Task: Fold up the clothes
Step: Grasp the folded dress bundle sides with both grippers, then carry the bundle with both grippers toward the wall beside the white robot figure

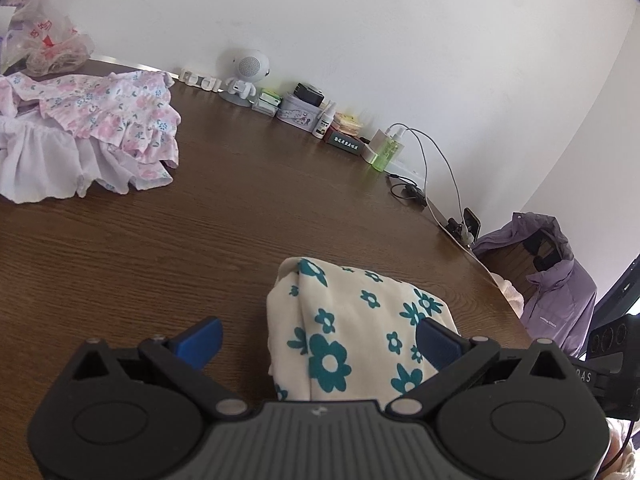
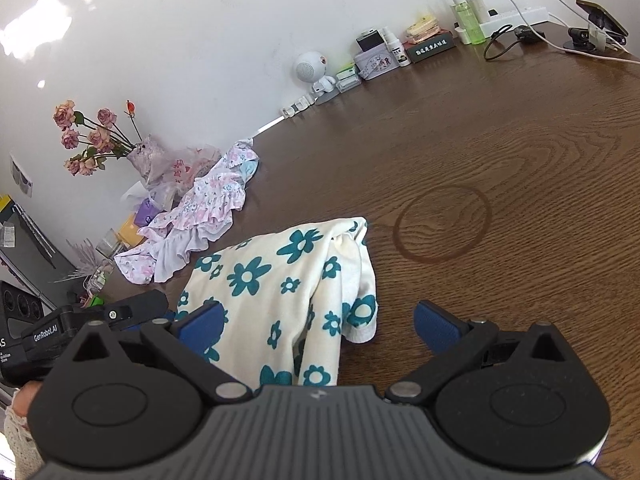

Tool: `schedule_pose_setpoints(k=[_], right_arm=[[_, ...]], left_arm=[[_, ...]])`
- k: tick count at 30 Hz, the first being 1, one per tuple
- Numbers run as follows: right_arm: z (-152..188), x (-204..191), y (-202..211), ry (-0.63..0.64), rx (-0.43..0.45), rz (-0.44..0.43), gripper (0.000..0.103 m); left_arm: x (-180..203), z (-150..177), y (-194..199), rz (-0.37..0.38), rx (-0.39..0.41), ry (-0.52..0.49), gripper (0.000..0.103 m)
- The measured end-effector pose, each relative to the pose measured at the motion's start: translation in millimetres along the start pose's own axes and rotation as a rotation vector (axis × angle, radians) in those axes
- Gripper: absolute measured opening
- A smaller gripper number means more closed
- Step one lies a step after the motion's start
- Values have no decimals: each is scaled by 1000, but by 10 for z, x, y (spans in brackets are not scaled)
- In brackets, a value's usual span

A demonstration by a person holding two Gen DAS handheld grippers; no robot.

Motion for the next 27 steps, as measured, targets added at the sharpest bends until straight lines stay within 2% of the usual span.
schedule_pose_setpoints(k=[5,9,10,11,13,15,17,19,22,27], right_arm=[[-87,45,-182,-41,-21,-74,102],[-87,-12,-254,-20,-25,-108,101],[-77,-30,-258,-14,-25,-108,99],[-67,-42,-260,-11,-25,-107,96],[-49,-29,-254,-29,-28,-108,75],[-22,-5,-254,-50,-34,-120,63],[7,18,-254,-74,-41,-138,57],[31,40,-273,-100,-49,-156,46],[23,68,-288,-133,-57,-186,38],[-178,-48,-218,-86,-64,-191,37]], left_arm=[[-126,-77,-284,53,-65,66,101],[-87,-57,-373,91,-72,30,87],[-91,-42,-381,115,-83,45,79],[-95,-28,-387,135,-92,59,77],[-109,-4,-380,142,-92,72,73],[-117,27,-375,156,-98,90,69],[-114,54,-380,168,-101,101,62],[-121,69,-401,185,-104,119,56],[-119,67,-400,203,-101,137,52],[15,-106,-300,205,-62,96,52]])
Point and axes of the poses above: each gripper's, at about its wrist camera, not at the fingertips, and y roughly against the way its jaws point, x to its right, z to its underside, the point moved 4 cm from there along -y, roughly the way its jaws point, and after that the axes turned 3 degrees about -x, right-handed, at the moved point
